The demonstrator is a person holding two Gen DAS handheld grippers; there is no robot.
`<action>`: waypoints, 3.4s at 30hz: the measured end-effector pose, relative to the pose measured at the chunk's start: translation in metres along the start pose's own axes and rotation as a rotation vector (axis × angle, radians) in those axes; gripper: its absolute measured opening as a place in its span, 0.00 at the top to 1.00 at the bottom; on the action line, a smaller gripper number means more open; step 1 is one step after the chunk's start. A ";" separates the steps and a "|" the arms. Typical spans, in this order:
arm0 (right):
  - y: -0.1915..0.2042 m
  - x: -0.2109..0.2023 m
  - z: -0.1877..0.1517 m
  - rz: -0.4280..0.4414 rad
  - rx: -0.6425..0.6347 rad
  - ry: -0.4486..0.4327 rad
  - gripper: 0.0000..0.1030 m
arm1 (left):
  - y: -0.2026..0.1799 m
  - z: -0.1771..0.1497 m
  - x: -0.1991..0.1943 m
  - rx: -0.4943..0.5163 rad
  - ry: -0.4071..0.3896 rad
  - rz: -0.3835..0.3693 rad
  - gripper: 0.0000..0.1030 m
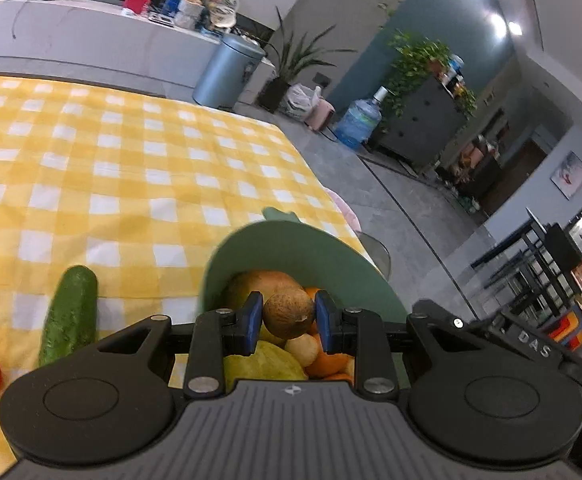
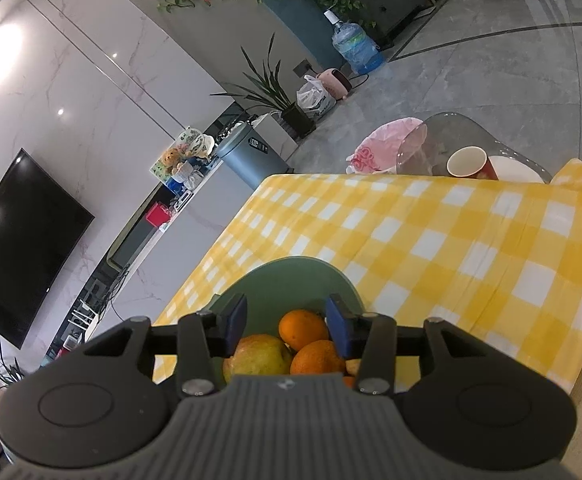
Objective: Organize fruits
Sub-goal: 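Open the right tool over the colander while the left tool releases its kiwi, then move both tools back toward the red tomato and cucumber, then grasp the red tomato with the left tool while the right tool grasps the cucumber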
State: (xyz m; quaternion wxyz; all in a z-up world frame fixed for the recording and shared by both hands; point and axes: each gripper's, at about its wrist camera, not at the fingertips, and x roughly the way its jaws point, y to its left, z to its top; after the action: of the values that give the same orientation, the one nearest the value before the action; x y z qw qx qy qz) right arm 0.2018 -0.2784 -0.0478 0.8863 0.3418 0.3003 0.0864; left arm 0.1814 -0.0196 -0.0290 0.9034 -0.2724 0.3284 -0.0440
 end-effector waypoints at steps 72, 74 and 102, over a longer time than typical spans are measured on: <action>0.139 0.061 -0.131 0.117 -0.348 0.443 0.53 | 0.141 -0.037 -0.122 0.040 -0.080 0.347 0.24; 0.135 0.063 -0.132 0.087 -0.353 0.442 0.53 | 0.130 -0.042 -0.112 0.141 -0.055 0.337 0.24; 0.124 0.065 -0.131 0.060 -0.325 0.470 0.53 | 0.102 -0.062 -0.066 0.369 -0.040 0.382 0.68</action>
State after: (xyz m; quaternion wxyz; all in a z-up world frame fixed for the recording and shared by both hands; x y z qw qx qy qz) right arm 0.1832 -0.0892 -0.0741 0.8325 0.1746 0.4697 0.2364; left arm 0.0818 0.0553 -0.0840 0.9359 -0.0371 0.3424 0.0739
